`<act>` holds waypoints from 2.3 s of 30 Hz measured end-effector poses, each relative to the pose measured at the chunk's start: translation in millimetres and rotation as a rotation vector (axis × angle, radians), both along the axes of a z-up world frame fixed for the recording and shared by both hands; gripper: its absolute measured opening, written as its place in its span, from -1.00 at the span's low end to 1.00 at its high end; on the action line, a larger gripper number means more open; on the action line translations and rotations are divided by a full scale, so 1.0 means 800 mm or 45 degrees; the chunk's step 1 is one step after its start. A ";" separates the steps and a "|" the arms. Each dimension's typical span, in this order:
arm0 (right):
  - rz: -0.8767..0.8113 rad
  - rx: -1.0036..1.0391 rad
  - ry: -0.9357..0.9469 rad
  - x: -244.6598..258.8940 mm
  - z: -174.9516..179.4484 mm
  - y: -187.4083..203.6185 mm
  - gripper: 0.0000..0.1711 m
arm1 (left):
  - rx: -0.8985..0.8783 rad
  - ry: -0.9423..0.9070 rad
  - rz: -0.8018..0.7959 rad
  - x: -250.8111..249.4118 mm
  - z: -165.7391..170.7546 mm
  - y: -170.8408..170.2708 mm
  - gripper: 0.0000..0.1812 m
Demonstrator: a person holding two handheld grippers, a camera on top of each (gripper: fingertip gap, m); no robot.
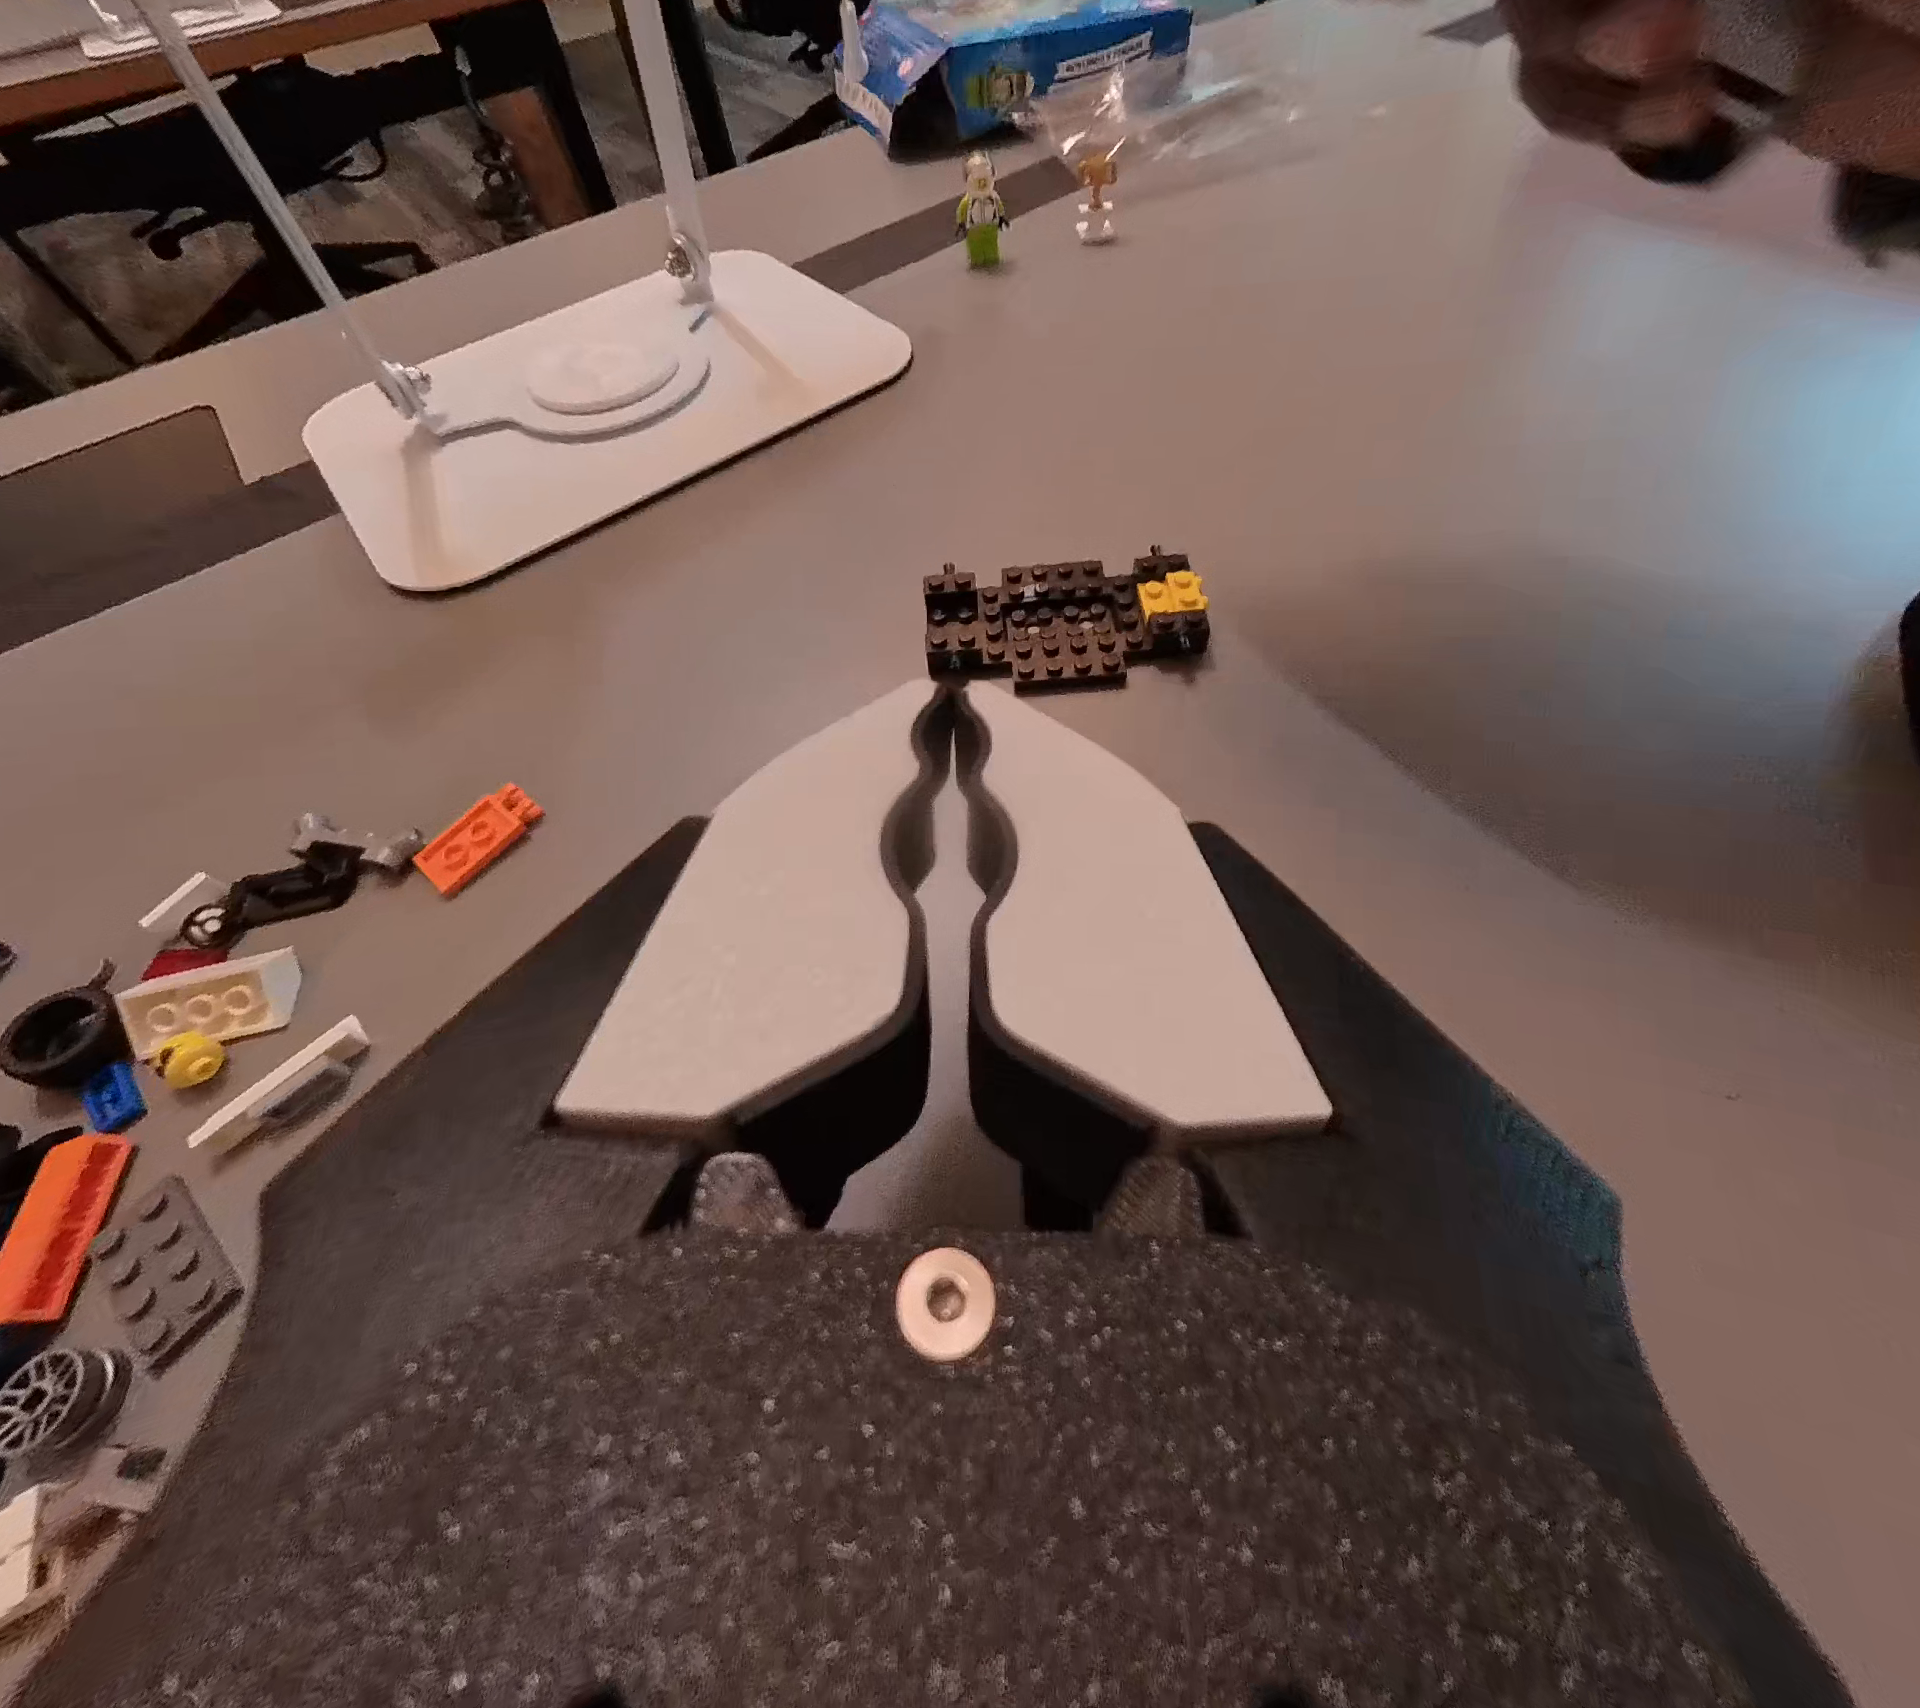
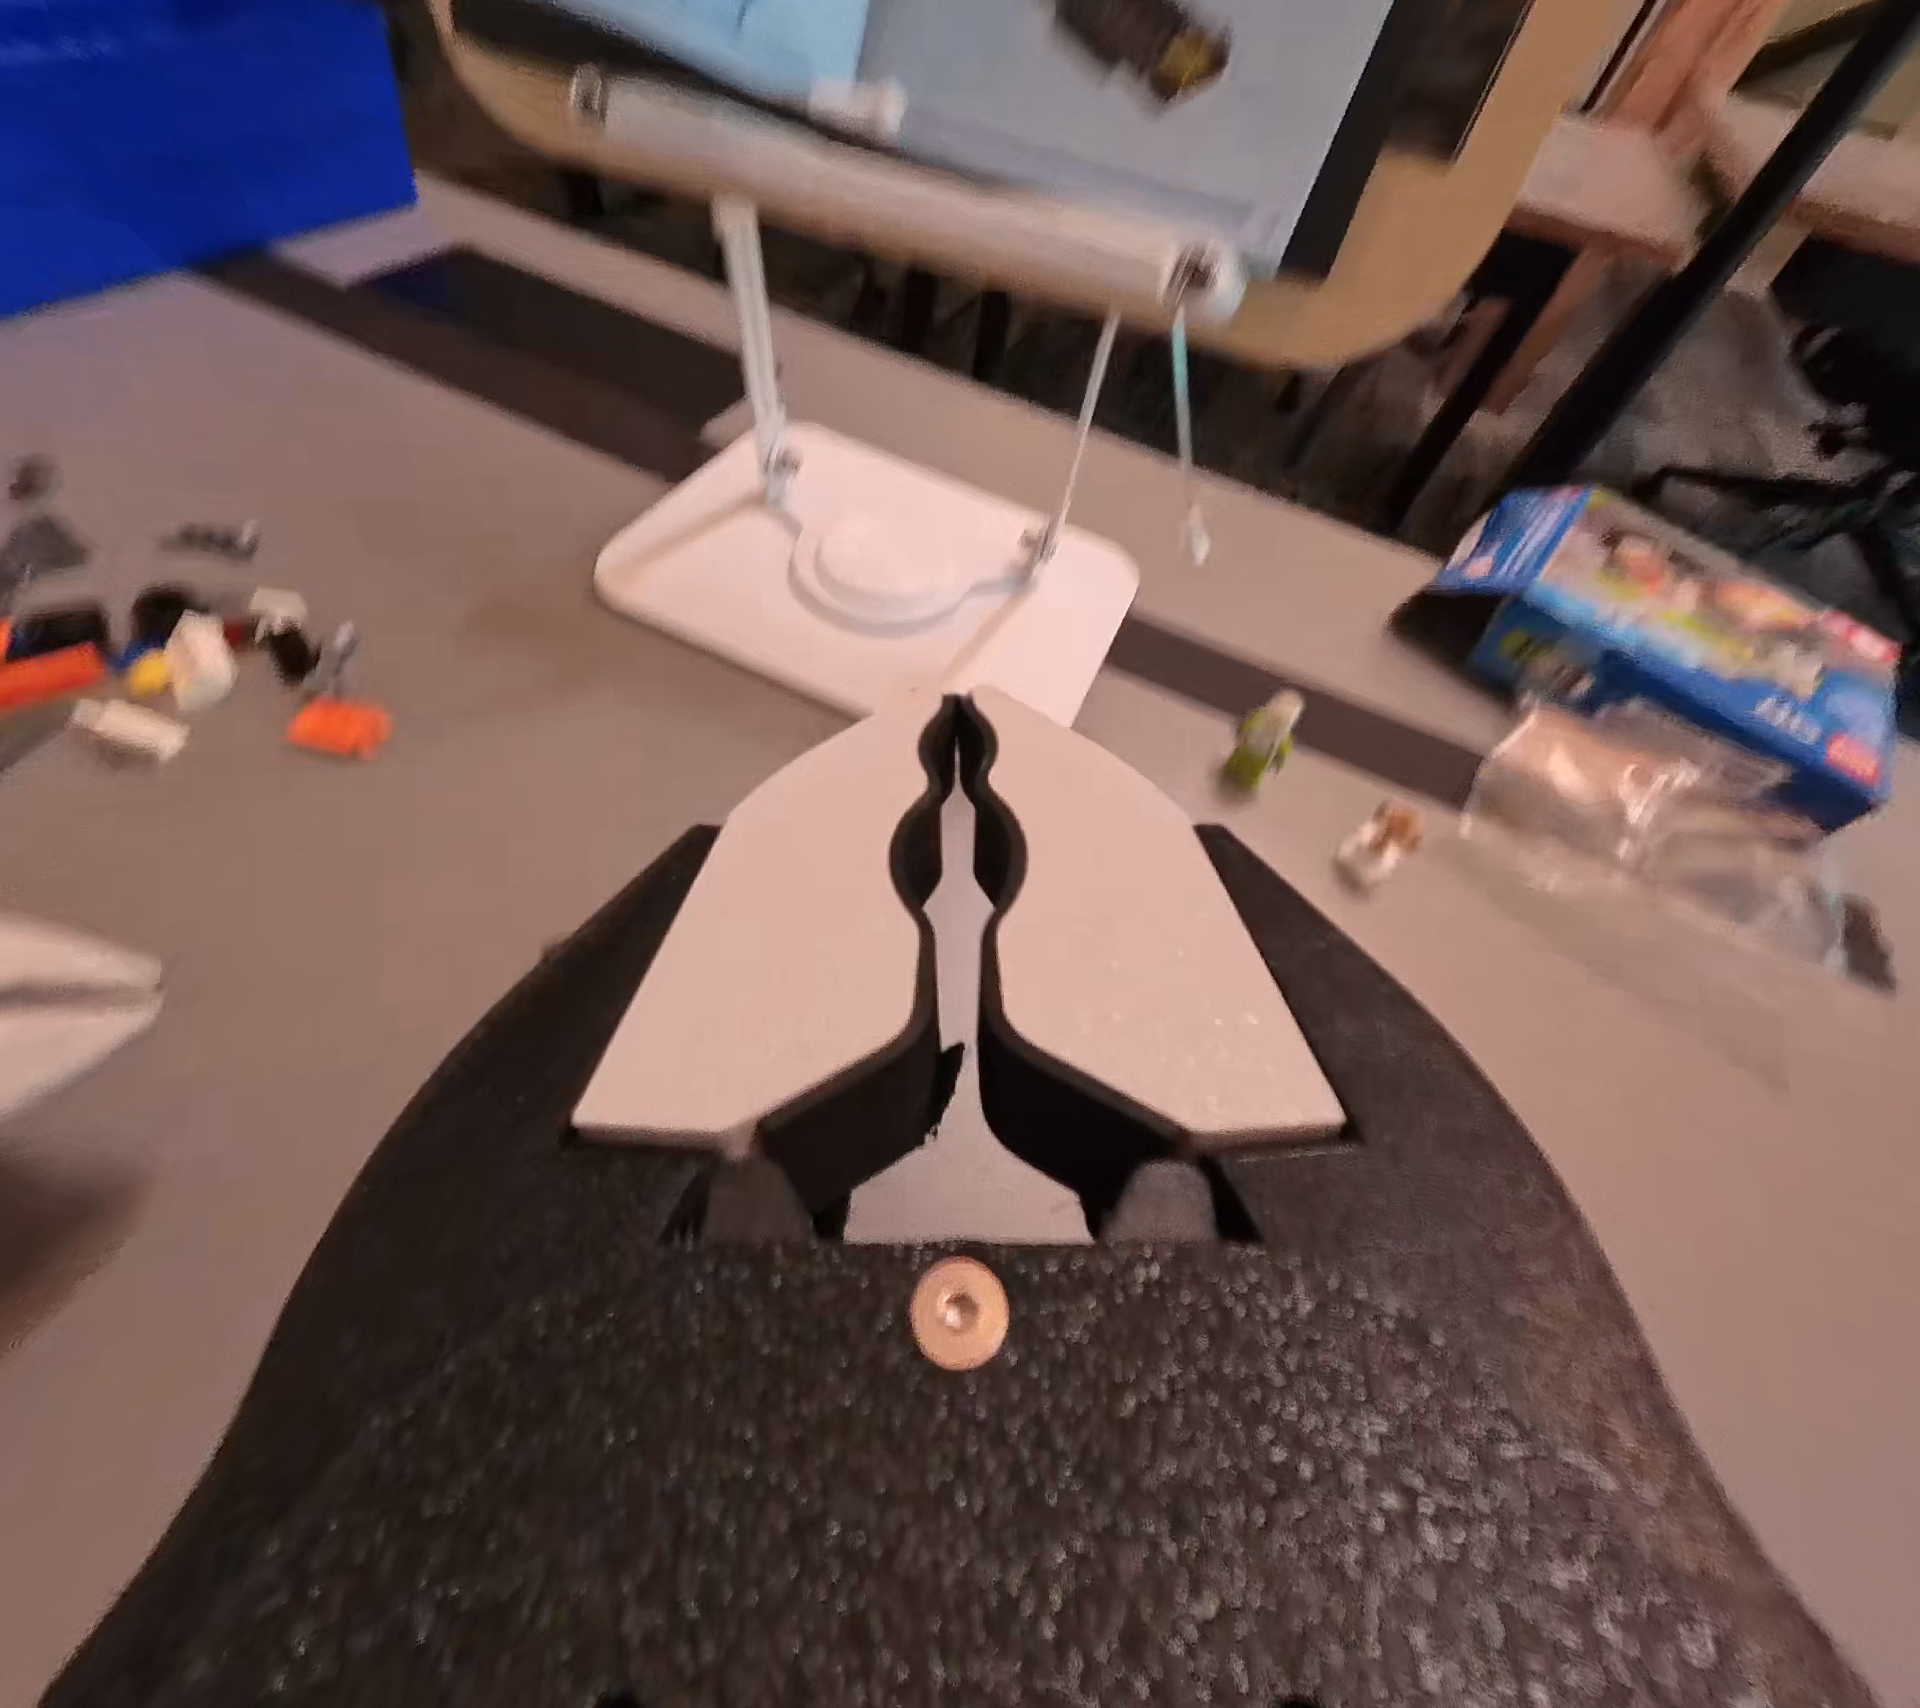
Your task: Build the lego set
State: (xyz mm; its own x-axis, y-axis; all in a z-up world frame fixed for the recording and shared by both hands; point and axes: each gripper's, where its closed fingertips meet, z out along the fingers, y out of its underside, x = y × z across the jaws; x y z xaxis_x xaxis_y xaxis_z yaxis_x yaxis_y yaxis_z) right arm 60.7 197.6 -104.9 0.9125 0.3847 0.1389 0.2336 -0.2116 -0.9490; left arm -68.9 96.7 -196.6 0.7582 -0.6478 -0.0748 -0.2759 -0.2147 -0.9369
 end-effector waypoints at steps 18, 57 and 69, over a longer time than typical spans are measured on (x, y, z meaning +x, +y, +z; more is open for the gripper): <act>-0.025 0.218 -0.043 -0.038 0.074 0.168 -1.00 | 0.190 0.103 0.014 -0.004 0.032 0.038 -1.00; 0.559 0.142 -0.810 -0.171 0.060 0.207 -0.98 | 0.040 0.420 0.196 -0.045 0.147 0.279 -1.00; 0.837 -0.229 -0.574 -0.174 0.056 0.206 -1.00 | 0.207 0.741 -0.048 -0.016 0.139 0.310 -0.85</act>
State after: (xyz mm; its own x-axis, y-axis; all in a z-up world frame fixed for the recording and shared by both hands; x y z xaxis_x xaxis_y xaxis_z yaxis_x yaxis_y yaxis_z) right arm -78.7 362.3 -60.4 0.3637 0.8734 0.3240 0.7146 -0.0385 -0.6985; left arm -82.0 344.4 -85.1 0.5399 -0.6189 -0.5706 -0.7575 -0.0617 -0.6499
